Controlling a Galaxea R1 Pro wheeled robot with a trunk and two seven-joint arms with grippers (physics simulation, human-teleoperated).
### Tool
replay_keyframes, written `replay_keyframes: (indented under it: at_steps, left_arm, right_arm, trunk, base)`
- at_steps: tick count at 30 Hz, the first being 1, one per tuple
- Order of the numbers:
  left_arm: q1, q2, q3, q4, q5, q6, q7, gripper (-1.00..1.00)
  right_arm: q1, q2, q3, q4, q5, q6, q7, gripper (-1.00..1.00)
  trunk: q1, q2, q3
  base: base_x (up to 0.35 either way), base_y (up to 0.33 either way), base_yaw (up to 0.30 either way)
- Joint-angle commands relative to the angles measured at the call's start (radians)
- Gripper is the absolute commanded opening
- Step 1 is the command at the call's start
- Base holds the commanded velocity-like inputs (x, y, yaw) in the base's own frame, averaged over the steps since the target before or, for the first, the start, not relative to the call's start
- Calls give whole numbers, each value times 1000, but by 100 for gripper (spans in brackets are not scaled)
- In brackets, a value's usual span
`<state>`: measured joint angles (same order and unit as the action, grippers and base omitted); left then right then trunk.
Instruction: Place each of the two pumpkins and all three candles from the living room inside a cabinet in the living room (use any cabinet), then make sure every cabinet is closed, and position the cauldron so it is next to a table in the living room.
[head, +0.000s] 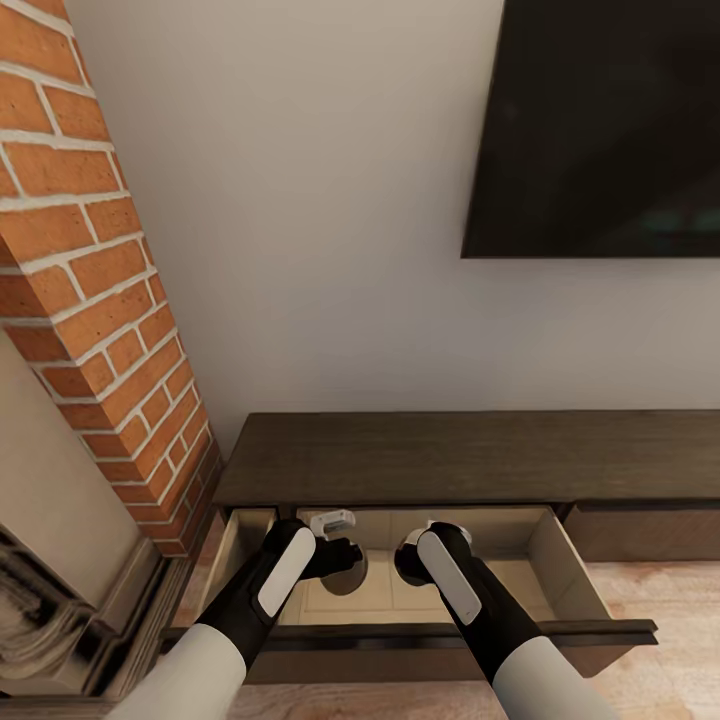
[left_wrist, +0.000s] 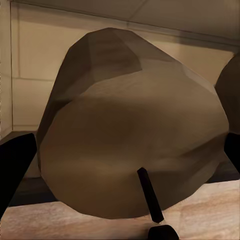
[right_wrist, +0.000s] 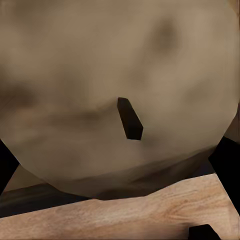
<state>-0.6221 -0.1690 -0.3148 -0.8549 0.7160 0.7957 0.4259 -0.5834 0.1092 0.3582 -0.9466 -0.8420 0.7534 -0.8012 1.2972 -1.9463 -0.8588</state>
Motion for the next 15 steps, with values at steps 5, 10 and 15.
replay_keyframes:
  at_steps: [5,10,15]
  left_arm:
    - [-1,0,-4,-1,7,-6,11,-100]
    - [-1,1,-5,-1,7,-40,11,-100]
    - [-1,1,-6,-1,6,-46,11,-100]
  right_arm:
    - [-2,0,2,52,9,-28,-17,-100]
    - [-3,2,1,68,52,-37,-7,-100]
    - [-3,1,1,68,56,-40,-4,-100]
  trunk:
    - [19,-36,-17]
    - [38,-71,-32]
    - [57,-106,-48]
  base:
    - [0,0,0]
    - [0,0,0]
    - [0,0,0]
